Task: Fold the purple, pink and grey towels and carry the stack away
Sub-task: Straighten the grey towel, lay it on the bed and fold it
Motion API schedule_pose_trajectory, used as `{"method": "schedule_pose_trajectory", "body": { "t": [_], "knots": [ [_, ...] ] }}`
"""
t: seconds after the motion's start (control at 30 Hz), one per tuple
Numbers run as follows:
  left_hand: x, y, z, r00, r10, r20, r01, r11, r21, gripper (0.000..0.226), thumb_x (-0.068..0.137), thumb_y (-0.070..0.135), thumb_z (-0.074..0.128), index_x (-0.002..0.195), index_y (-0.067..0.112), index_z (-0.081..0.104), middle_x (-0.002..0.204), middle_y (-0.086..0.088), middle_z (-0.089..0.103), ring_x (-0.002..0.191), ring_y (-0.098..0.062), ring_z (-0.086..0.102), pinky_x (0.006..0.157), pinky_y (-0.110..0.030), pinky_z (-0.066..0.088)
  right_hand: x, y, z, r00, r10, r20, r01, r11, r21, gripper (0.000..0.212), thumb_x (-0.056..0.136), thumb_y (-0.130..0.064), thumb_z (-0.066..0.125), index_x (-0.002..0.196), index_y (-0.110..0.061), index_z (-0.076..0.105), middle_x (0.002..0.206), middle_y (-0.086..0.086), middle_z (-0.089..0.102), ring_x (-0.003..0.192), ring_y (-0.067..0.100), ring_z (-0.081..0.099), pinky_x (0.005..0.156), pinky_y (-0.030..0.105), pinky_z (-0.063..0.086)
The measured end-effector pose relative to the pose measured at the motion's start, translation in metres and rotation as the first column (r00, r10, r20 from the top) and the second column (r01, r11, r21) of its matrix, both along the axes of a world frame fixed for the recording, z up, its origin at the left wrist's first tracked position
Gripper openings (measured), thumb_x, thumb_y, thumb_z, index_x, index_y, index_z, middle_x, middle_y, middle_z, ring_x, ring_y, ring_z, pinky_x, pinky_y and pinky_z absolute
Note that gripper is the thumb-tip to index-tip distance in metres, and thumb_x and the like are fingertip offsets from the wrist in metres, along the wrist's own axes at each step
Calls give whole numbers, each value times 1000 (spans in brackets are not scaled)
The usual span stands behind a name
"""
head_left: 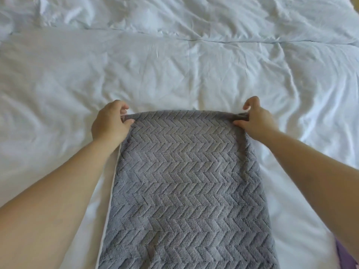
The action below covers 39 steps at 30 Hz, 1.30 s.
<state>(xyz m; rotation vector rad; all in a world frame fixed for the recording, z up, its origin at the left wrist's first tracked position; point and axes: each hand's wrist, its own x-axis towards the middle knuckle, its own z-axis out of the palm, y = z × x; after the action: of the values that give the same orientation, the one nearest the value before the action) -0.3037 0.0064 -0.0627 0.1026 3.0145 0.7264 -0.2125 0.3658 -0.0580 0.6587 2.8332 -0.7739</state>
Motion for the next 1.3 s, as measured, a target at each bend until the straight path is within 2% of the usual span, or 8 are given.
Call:
{"method": "schedule_pose_trajectory", "body": {
  "t": [0.23, 0.63, 0.73, 0.9, 1.0, 1.1, 1.2, 1.3],
  "knots": [
    [26, 1, -5, 977, 114, -178, -61, 958, 279, 25, 88, 23, 62, 113, 18, 64, 112, -3, 67, 93, -25, 65, 83, -39, 53, 29, -56, -3, 931, 197, -308, -128, 964, 232, 39, 86, -24, 56, 125, -21, 48, 135, 4, 46, 128, 27, 38, 106, 45, 29],
    [10, -9, -25, 980, -160, -115, 143, 979, -143, 33, 95, 21, 52, 127, 13, 59, 131, -8, 59, 116, -33, 52, 95, -40, 40, 26, -71, -37, 898, 433, 83, -437, 849, 297, 62, 90, -68, 9, 148, -46, 5, 159, -17, 3, 147, 10, -4, 120, 39, -2],
    [5, -21, -7, 996, -82, 42, 69, 965, 252, 39, 95, 13, 54, 134, 12, 52, 131, -9, 58, 109, -21, 57, 97, -29, 41, 27, -71, -38, 901, 426, 76, -430, 859, 279, 61, 90, -68, 11, 147, -46, 6, 159, -17, 4, 147, 10, -2, 120, 40, 0],
    [-10, -57, 31, 917, 302, 262, -391, 547, 740, 27, 91, 15, 58, 117, 20, 57, 109, -5, 70, 74, -8, 72, 71, -19, 54, 28, -72, -39, 904, 422, 69, -424, 862, 277, 60, 91, -67, 13, 147, -46, 7, 159, -17, 6, 147, 10, -2, 120, 39, -1],
    [-4, -55, 30, 921, 366, 136, -372, 717, 589, 28, 93, 16, 53, 120, 14, 57, 116, -5, 66, 86, -10, 69, 78, -15, 48, 28, -74, -39, 907, 416, 72, -418, 863, 284, 60, 91, -66, 15, 147, -46, 8, 159, -17, 5, 147, 10, -2, 120, 39, -1],
    [25, -22, 16, 977, -80, -199, 110, 983, 146, 37, 94, 23, 51, 129, 12, 56, 134, -7, 57, 123, -24, 53, 103, -27, 36, 26, -75, -37, 908, 412, 78, -416, 864, 282, 60, 91, -66, 15, 147, -46, 7, 159, -17, 4, 147, 10, -4, 120, 39, -2],
    [50, 12, -9, 876, -479, -58, 452, 857, -247, 58, 96, 54, 22, 149, 31, 24, 159, 4, 15, 147, -20, 10, 119, -44, 7, 27, -81, -36, 913, 408, 32, -399, 872, 284, 60, 92, -66, 13, 148, -45, 8, 159, -16, 3, 147, 10, -6, 120, 39, -3],
    [53, 19, -37, 918, -379, 117, 395, 842, -368, 63, 87, 69, -6, 145, 44, -14, 157, 12, -18, 144, -14, -22, 118, -46, -11, 30, -73, -39, 918, 395, 29, -381, 862, 335, 62, 91, -69, 7, 148, -45, 0, 158, -17, -2, 146, 8, -9, 120, 38, -3]
  ]
}}
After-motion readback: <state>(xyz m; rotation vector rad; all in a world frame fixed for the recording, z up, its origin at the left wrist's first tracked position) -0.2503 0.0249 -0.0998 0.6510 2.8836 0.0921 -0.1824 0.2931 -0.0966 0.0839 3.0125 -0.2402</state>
